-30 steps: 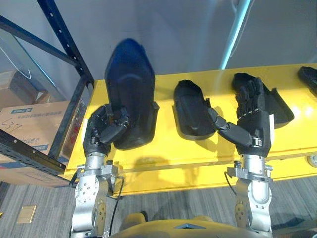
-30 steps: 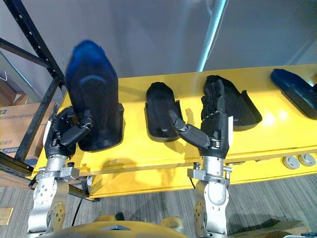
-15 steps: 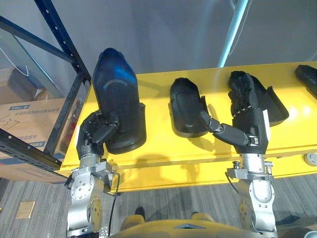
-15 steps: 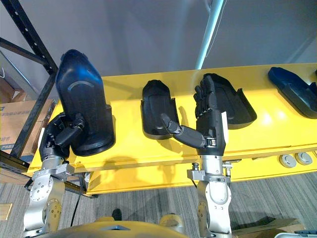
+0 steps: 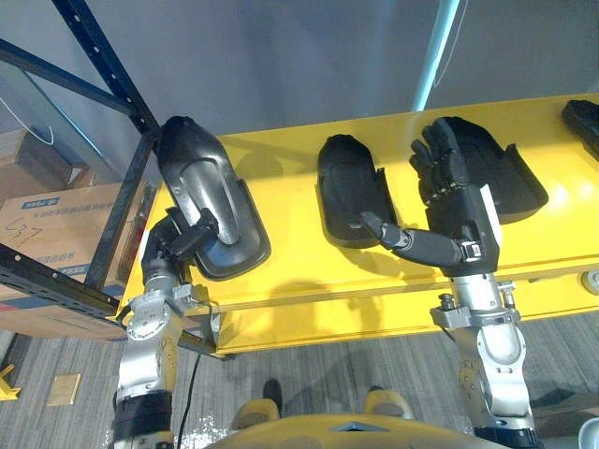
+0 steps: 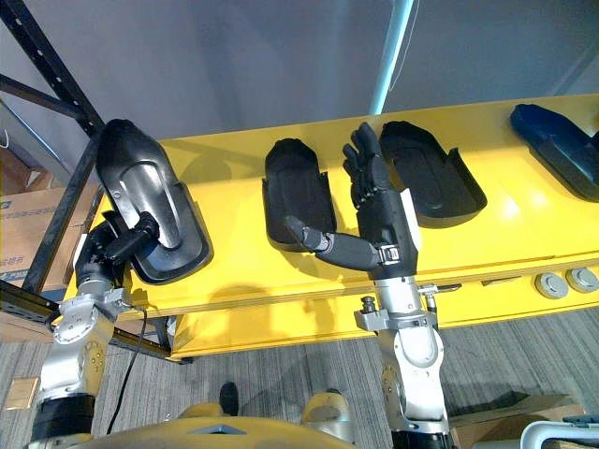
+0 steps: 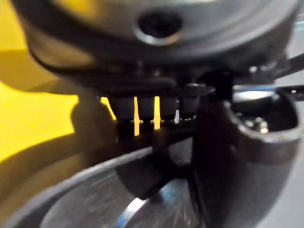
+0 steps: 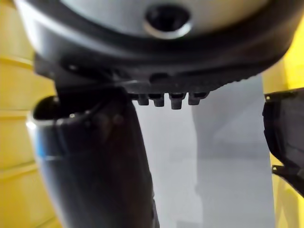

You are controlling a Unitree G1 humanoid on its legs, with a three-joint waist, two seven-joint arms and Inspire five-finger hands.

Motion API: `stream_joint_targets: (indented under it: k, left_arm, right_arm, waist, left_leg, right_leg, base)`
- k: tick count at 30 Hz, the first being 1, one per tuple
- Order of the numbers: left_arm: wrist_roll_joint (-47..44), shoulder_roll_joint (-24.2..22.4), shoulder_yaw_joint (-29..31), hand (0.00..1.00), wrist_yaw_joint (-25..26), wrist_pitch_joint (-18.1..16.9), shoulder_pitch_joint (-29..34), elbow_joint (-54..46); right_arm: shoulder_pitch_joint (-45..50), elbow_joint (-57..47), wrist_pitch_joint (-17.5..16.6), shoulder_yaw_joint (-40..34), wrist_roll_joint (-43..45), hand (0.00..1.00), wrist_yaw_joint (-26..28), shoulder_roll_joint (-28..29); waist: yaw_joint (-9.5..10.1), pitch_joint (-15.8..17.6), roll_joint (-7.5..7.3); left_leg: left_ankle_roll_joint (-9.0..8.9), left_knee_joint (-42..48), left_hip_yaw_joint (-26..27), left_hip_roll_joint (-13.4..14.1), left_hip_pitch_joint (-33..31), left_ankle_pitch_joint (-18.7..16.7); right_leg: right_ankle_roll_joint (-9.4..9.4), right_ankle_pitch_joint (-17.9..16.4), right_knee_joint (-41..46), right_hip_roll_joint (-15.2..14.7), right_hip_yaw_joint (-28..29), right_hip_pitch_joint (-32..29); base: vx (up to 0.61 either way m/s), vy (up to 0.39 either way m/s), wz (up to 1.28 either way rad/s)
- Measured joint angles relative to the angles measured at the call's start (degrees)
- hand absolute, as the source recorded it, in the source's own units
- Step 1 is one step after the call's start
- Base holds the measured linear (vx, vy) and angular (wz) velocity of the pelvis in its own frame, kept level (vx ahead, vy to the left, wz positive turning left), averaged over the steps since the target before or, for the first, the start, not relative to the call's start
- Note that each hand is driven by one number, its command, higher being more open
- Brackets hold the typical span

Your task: Walk over and take three plastic housings, then place them on the shelf

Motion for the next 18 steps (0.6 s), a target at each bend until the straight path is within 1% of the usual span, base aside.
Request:
stream_joint_targets:
  k: [1, 6, 7, 9, 12, 14, 18]
  left_arm:
    - [-0.11, 0.32, 0.03, 0.0, -0.06, -0.14, -1.06, 1.28]
    - [-0.14, 1.11, 0.09, 0.0, -0.1, -1.16, -3.71, 3.53]
    - [-0.13, 1.53, 0.0, 1.0, -0.18, -1.19, -4.56, 4.33]
    - [-0.05, 2.43, -0.05, 1.0, -0.29, -1.35, -6.12, 6.27]
    - [0.43, 3.38, -0.33, 1.0, -0.4, -1.74, -7.12, 7.87]
    - [2.45, 3.83, -0.42, 1.0, -0.51, -1.74, -7.5, 8.39]
    - [4.9, 5.66, -0.44, 1.0, -1.49, -0.59, -8.89, 9.99]
  right_arm:
    - [-0.78, 0.0, 0.53, 0.35, -0.01, 1.0, 0.82, -0.57]
    - [-0.96, 0.0, 1.17, 0.81, 0.0, 1.0, 0.93, -0.79]
    - [-1.03, -0.01, 1.36, 0.97, 0.0, 1.0, 0.92, -0.96]
    - [-1.1, -0.15, 1.85, 2.04, 0.03, 1.0, 0.95, -2.07]
    - [-1.77, -0.17, 2.37, 2.79, 0.04, 1.0, 1.38, -2.29]
    - [-2.11, -0.2, 2.43, 2.74, 0.1, 1.0, 1.69, -2.29]
    - [-2.84, -1.77, 2.53, 2.79, 0.12, 1.0, 1.97, -2.29]
  waist:
    - [-0.5, 0.44, 0.48]
    - [-0.65, 1.23, 1.05]
    - [-0.7, 1.46, 1.0]
    - [-0.86, 1.53, 0.94]
    - [-0.87, 1.64, 0.83]
    - [-1.12, 1.7, 0.81]
    - [-1.58, 2.26, 0.92]
  left_leg:
    - [0.17, -0.58, 0.09, -0.38, -0.07, 0.45]
    - [0.14, -0.94, 0.31, -0.31, -1.06, 1.15]
    - [0.14, -0.94, 0.3, -0.31, -1.02, 1.21]
    - [0.14, -0.94, 0.52, -0.29, -0.88, 1.21]
    - [0.15, -0.94, 1.34, -0.34, -0.94, 1.21]
    - [0.15, -0.91, 1.54, -0.37, -0.82, 1.21]
    - [0.16, -0.81, 1.95, -0.35, -0.32, 1.2]
  right_leg:
    - [-0.15, -0.58, 0.95, -0.36, 0.18, -0.81]
    - [-0.06, -0.84, 2.37, -0.38, 0.41, -2.78]
    - [0.03, -0.84, 2.64, -0.37, 0.5, -2.84]
    - [0.04, -0.84, 2.89, -0.36, 0.67, -2.93]
    - [0.13, -0.79, 3.59, -0.36, 1.56, -3.75]
    - [0.18, -0.75, 3.66, -0.38, 1.76, -3.74]
    - [0.18, -0.77, 4.14, -0.39, 2.12, -3.72]
  base:
    - [-0.06, 0.004, -0.02]
    - [-0.03, -0.006, -0.01]
    - [0.0, 0.0, 0.0]
    - [-0.01, -0.004, -0.02]
    - [-0.01, 0.002, -0.11]
    - [-0.01, 0.003, -0.06]
    - [-0.02, -0.006, -0.07]
